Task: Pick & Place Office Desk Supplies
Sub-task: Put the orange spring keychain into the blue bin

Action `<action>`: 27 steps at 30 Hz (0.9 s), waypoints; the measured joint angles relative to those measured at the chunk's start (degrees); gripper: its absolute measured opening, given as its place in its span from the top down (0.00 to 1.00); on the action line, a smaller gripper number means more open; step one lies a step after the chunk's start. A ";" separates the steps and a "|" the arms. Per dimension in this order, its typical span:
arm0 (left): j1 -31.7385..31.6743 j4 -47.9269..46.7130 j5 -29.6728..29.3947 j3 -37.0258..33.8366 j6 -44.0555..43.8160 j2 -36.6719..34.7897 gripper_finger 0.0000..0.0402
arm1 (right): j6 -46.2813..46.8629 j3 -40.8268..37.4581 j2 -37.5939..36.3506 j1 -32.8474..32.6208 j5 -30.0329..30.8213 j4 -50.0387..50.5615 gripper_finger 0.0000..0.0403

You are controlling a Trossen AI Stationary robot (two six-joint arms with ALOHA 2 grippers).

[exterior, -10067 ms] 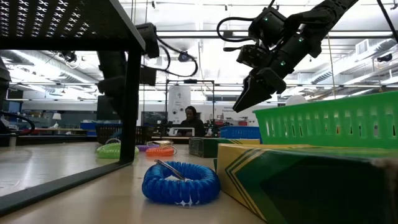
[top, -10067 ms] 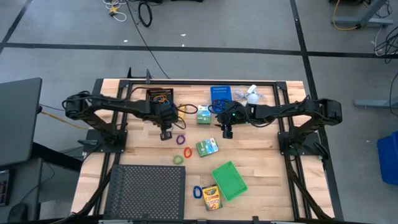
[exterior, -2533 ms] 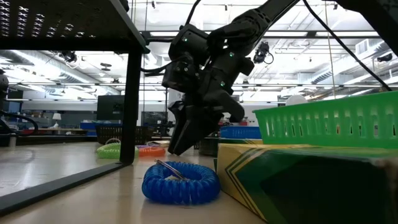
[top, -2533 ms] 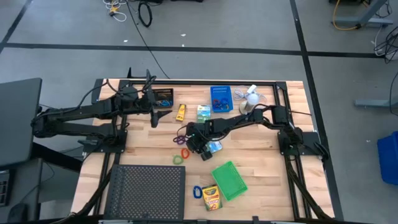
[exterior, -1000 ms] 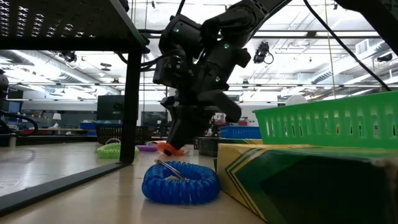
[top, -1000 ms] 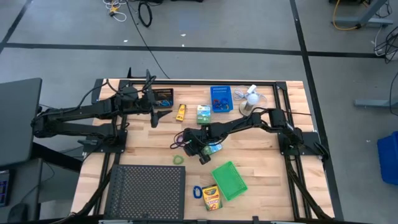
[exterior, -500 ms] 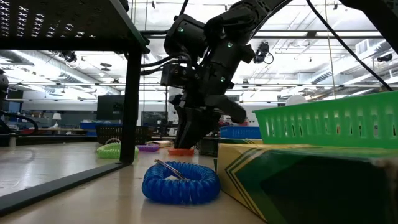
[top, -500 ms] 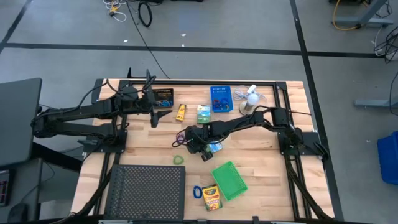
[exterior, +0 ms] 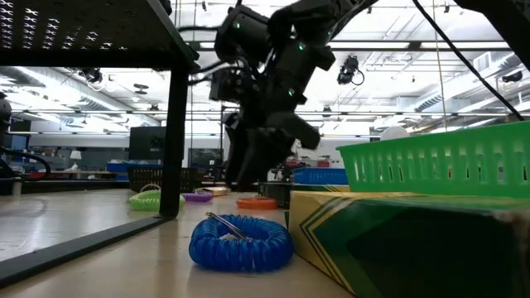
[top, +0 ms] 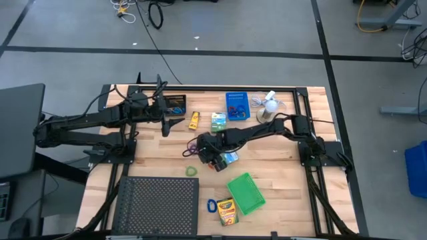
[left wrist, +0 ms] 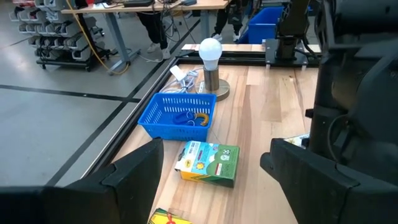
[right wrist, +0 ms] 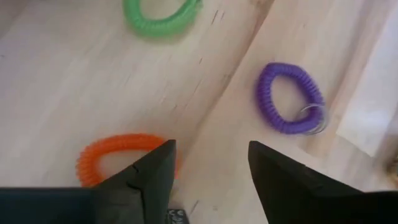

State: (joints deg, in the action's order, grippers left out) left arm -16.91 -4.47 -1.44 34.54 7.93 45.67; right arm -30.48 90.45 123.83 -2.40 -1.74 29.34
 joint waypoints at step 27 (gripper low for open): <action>0.01 -0.07 1.20 0.00 0.47 0.00 0.25 | 1.17 2.05 0.82 -0.43 -6.05 8.06 0.55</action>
State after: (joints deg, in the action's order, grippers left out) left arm -16.91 -4.54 -0.24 34.54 8.40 45.67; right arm -29.31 92.50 124.66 -2.83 -7.79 37.40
